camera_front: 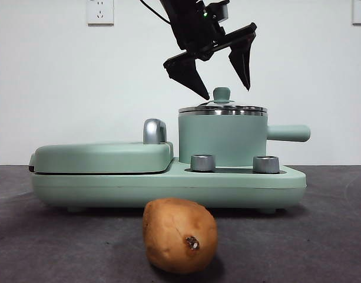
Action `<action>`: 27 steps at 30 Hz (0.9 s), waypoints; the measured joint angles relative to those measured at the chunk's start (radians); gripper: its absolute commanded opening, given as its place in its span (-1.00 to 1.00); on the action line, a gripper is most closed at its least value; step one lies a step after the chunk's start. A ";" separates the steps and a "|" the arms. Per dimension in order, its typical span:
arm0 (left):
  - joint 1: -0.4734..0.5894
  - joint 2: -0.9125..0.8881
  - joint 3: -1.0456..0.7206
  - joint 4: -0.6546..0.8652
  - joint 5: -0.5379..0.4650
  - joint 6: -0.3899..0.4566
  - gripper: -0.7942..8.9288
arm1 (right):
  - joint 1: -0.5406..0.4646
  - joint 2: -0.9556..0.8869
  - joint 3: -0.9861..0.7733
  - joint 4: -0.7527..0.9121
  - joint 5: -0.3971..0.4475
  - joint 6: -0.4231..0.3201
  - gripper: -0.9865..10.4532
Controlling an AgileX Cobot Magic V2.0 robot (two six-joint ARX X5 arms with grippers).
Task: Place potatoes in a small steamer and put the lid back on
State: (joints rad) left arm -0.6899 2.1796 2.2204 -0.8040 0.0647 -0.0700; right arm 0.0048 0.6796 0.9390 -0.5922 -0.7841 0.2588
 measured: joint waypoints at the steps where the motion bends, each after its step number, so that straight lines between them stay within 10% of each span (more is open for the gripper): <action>1: -0.003 0.000 0.000 0.000 -0.006 0.000 0.10 | 0.000 0.000 0.000 0.000 0.000 0.000 0.10; 27: -0.009 0.013 0.002 -0.004 -0.063 0.003 -0.82 | 0.000 0.000 0.000 -0.024 0.000 0.000 0.10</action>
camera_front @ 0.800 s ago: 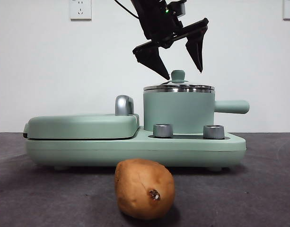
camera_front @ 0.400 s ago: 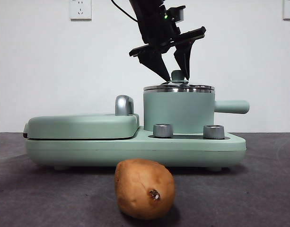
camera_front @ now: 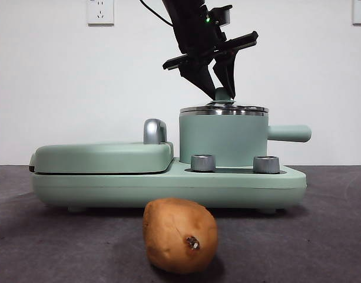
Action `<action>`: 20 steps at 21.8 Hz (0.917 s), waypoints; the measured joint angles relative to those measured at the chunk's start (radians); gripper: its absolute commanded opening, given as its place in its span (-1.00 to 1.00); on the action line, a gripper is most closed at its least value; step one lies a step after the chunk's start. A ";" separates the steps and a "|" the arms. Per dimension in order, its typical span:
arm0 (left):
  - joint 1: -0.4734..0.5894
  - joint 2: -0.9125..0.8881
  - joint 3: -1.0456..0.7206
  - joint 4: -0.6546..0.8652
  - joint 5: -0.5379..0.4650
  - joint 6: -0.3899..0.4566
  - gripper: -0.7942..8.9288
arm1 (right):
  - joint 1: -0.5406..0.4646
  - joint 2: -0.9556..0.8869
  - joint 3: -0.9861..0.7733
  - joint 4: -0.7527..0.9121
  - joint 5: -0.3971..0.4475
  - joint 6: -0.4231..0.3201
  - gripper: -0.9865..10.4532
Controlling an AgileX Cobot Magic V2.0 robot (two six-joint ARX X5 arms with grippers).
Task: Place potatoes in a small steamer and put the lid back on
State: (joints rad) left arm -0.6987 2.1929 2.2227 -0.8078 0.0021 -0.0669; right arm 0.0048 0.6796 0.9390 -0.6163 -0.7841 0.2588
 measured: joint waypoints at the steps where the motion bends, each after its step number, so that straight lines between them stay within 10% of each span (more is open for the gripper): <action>1: 0.000 0.000 0.004 -0.007 0.000 0.000 -0.82 | 0.000 0.000 0.000 0.000 0.000 0.000 0.10; 10: 0.000 -0.071 0.027 -0.035 0.000 0.004 -0.82 | 0.000 0.000 0.000 0.000 0.007 0.001 0.10; 20: 0.074 -0.216 0.031 -0.100 0.002 0.061 -0.82 | 0.211 0.048 0.000 -0.106 0.251 0.019 0.06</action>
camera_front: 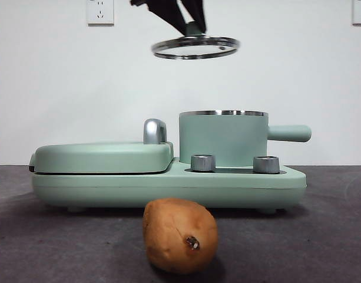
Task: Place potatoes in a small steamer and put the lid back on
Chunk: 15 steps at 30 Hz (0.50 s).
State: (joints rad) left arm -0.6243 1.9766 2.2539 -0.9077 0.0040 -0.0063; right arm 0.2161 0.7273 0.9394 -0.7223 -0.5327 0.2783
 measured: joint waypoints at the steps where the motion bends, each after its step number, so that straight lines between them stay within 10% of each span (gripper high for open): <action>1: 0.018 -0.009 0.000 -0.014 0.000 0.005 -0.82 | 0.056 0.023 0.000 -0.007 0.041 0.015 0.06; 15: 0.191 -0.087 0.000 -0.102 0.000 0.014 -0.82 | 0.638 0.419 0.000 0.044 0.407 0.192 0.05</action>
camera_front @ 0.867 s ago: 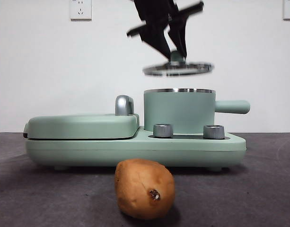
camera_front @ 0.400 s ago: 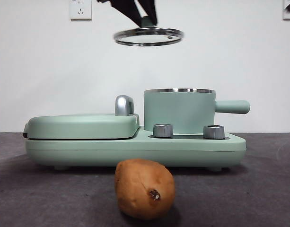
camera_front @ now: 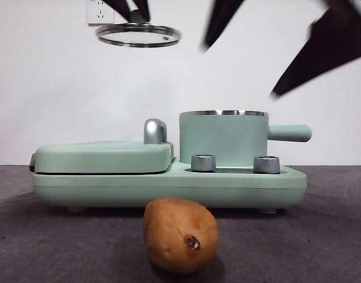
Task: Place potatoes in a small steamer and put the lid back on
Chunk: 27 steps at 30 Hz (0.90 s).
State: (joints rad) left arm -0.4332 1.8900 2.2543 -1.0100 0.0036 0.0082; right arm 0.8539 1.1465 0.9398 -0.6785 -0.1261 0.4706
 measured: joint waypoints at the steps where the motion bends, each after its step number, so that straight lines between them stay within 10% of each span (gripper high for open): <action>1: 0.011 0.000 0.000 -0.010 0.000 0.000 -0.82 | 0.027 0.039 0.000 0.005 0.005 0.020 0.05; 18: 0.071 0.000 0.000 -0.031 0.000 0.000 -0.82 | 0.147 0.445 0.000 0.166 0.018 0.117 0.05; 27: 0.075 0.000 0.000 -0.033 0.000 0.000 -0.82 | 0.146 0.454 0.000 0.218 0.018 0.122 -0.41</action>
State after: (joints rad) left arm -0.3584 1.8900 2.2543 -1.0431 0.0036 0.0078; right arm 1.0004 1.6001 0.9401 -0.4602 -0.1078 0.5922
